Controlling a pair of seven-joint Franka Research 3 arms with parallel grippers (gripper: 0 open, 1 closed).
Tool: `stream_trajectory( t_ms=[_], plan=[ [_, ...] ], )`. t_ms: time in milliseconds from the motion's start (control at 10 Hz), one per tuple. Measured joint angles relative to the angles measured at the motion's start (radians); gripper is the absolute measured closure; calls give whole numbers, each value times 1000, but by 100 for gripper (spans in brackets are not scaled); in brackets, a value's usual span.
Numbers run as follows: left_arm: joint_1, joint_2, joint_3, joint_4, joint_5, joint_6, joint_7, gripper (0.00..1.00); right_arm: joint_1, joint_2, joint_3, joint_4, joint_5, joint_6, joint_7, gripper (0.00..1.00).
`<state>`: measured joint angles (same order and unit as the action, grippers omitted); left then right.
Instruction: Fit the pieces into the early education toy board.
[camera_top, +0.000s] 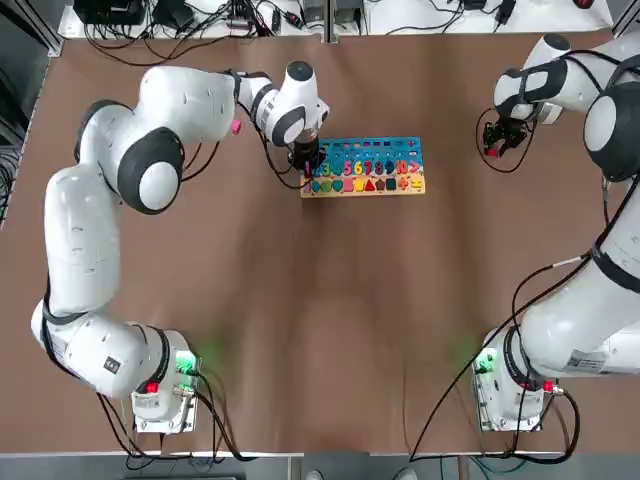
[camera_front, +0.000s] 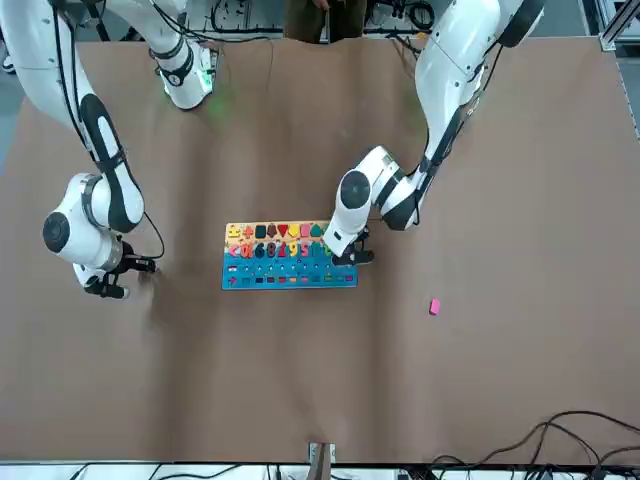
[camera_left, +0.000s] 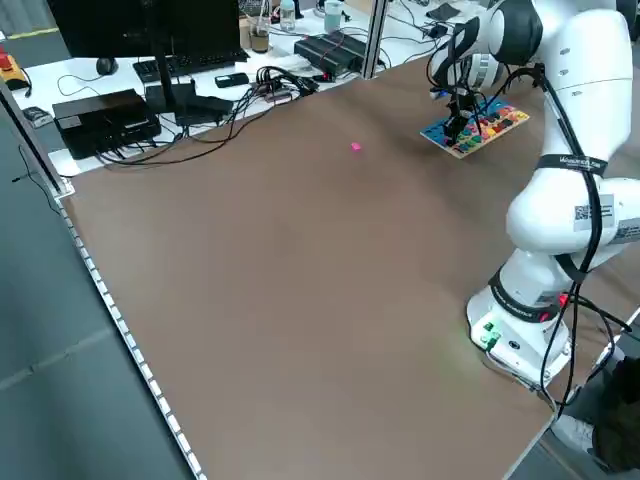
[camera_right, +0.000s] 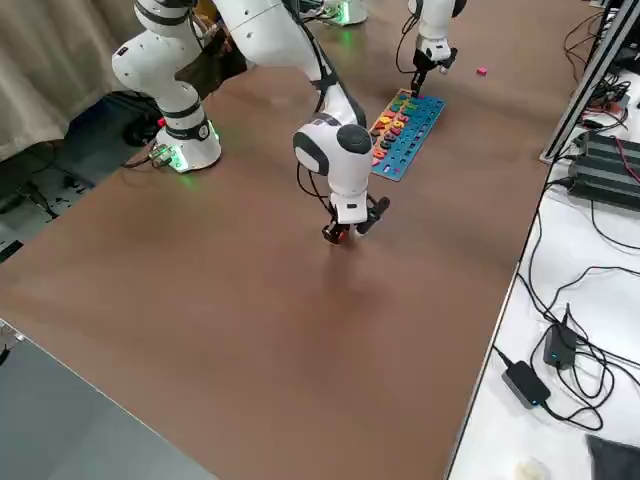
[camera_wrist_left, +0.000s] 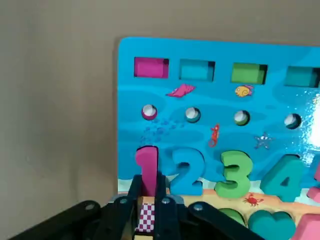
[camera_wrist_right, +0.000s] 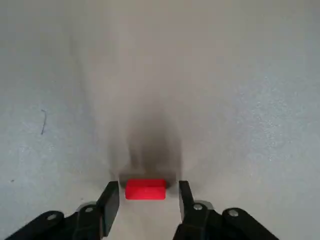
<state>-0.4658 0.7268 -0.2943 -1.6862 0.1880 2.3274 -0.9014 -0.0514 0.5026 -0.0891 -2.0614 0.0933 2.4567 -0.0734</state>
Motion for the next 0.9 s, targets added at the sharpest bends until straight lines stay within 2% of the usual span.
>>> stream_trajectory(
  t_ms=[900],
  plan=[
    [1,1,1,-3,0,-1,0,79,0,0,0,-1,0,-2,0,52]
  ],
)
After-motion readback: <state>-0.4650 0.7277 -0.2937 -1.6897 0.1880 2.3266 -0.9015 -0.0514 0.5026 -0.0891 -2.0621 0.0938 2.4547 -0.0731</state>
